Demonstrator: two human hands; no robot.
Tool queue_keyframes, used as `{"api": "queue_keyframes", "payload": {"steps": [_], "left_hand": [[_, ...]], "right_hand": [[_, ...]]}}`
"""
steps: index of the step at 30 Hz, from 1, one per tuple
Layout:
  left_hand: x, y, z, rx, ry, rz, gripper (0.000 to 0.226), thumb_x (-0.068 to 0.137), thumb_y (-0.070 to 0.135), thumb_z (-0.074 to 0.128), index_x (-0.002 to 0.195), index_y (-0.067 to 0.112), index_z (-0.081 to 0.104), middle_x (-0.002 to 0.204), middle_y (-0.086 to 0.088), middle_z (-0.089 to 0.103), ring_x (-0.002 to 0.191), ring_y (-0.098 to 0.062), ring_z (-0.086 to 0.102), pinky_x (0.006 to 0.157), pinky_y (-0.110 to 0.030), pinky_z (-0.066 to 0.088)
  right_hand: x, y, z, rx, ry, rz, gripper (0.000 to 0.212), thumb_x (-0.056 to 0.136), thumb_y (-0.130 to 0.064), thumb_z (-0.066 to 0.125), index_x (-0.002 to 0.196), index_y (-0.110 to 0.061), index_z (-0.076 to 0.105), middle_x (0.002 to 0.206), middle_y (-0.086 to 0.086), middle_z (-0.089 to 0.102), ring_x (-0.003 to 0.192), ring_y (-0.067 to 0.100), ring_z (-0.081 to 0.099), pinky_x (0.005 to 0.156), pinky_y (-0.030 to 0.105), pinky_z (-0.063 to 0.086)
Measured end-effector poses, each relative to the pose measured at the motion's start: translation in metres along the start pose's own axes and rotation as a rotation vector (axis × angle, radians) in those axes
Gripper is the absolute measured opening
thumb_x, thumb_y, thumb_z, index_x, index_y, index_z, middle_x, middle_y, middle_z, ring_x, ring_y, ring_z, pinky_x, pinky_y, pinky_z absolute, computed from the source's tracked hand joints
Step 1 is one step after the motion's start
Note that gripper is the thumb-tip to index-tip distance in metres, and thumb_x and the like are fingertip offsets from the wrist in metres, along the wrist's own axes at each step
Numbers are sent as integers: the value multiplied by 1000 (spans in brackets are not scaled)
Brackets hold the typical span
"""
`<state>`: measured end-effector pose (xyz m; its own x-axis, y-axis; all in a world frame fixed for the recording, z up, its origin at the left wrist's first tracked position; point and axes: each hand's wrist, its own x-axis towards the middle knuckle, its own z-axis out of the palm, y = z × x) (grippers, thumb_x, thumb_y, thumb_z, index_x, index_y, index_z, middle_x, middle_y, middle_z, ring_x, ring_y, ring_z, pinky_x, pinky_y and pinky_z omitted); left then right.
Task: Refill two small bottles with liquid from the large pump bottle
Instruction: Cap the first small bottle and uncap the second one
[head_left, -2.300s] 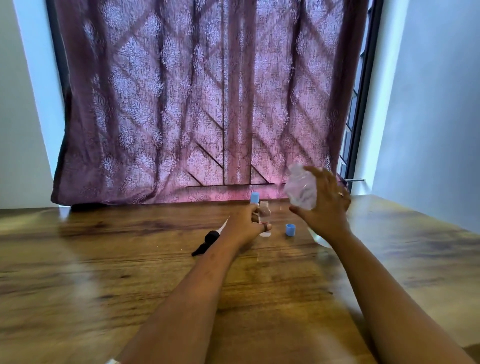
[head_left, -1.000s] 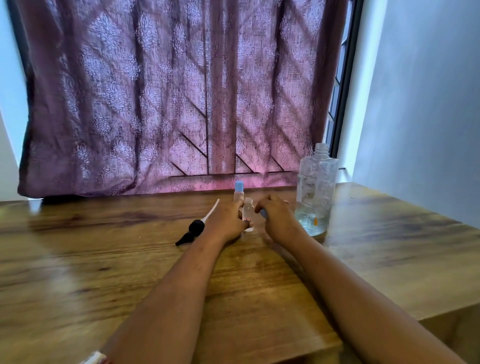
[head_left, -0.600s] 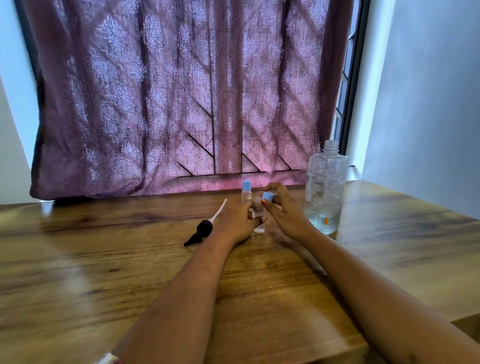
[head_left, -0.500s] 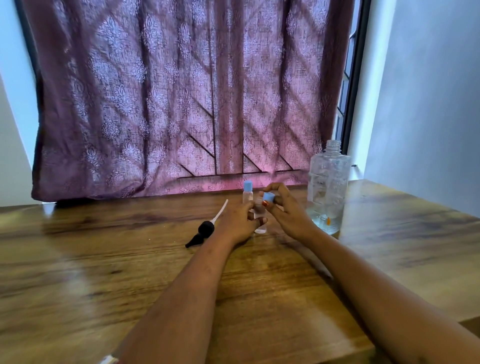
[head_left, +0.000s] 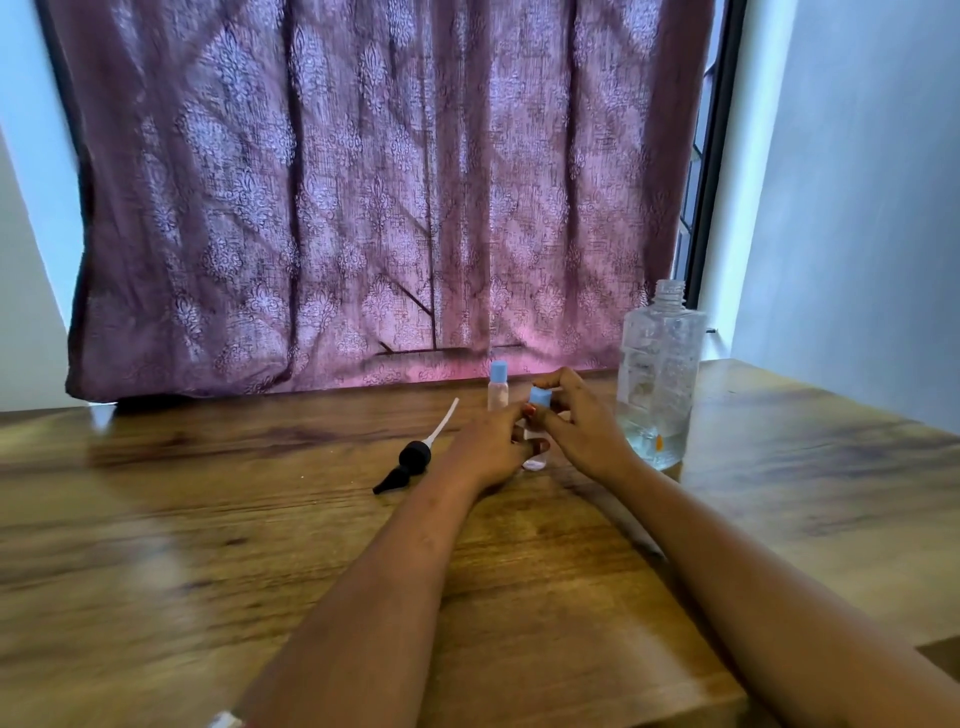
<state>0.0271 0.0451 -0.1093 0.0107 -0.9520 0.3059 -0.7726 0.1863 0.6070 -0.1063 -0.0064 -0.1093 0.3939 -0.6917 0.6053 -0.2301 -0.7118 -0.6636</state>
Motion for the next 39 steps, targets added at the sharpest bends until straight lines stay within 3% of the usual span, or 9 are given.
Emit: {"api": "queue_keyframes", "payload": {"steps": [6,13,16,19,24,28,30,34,39], "left_hand": [[4,-3,1,-19,9,-5,45,85,36,65,127,30,51,120,3,63,106,-14,60,90,-33,49],[8,-10,2,-51,20,3,44,82,39,67,123,31,55,120,2,62,104,-15,60,94,-42,50],[8,-11,2,-59,16,1,44,80,40,68,122,30,57,116,2,63,101,-16,61,93,-43,51],[9,-12,2,-78,29,-11,43,75,43,70,115,33,60,107,3,67,88,-14,65,87,-44,53],[9,-11,1,-46,50,4,38,76,43,72,111,34,61,97,5,67,80,-11,62,82,-36,53],[6,-6,2,-3,43,16,41,78,43,69,116,32,59,95,6,68,82,-11,62,78,-32,51],[6,-4,3,41,49,29,40,78,45,68,116,33,59,90,8,66,80,-12,61,74,-31,49],[5,-2,1,114,63,16,37,77,49,66,112,37,59,85,12,62,83,-13,61,73,-32,49],[3,3,1,137,29,13,46,79,48,67,121,33,55,111,2,62,98,-20,62,84,-37,51]], "right_hand": [[1,-4,-7,-135,140,-62,17,83,-20,68,95,-15,59,91,-6,55,79,-3,47,66,2,33],[4,-4,-10,-67,-42,-92,31,92,-5,49,110,-24,64,98,-9,66,94,6,61,83,17,45],[2,-7,-11,-51,-79,-86,36,93,0,45,114,-25,61,107,-9,64,101,5,59,87,11,41],[2,-11,-14,-113,-52,-97,32,93,-1,47,117,-15,63,106,-8,63,91,-2,57,78,0,37],[2,-9,-15,-83,107,-25,23,80,-17,71,98,-6,63,75,-4,58,67,6,53,61,6,39],[0,-15,-15,42,-7,20,42,86,-19,64,125,-18,49,118,-4,52,103,8,52,74,3,42],[-3,-18,-14,105,-103,28,44,90,-9,58,131,-20,48,119,-4,55,109,7,54,81,11,46],[-5,-23,-15,65,-91,-23,39,87,8,53,121,-11,58,95,-13,63,83,-15,59,73,5,43],[-4,-18,-21,-101,115,6,24,69,-13,79,86,-14,62,71,-7,62,61,1,55,57,8,40]]}}
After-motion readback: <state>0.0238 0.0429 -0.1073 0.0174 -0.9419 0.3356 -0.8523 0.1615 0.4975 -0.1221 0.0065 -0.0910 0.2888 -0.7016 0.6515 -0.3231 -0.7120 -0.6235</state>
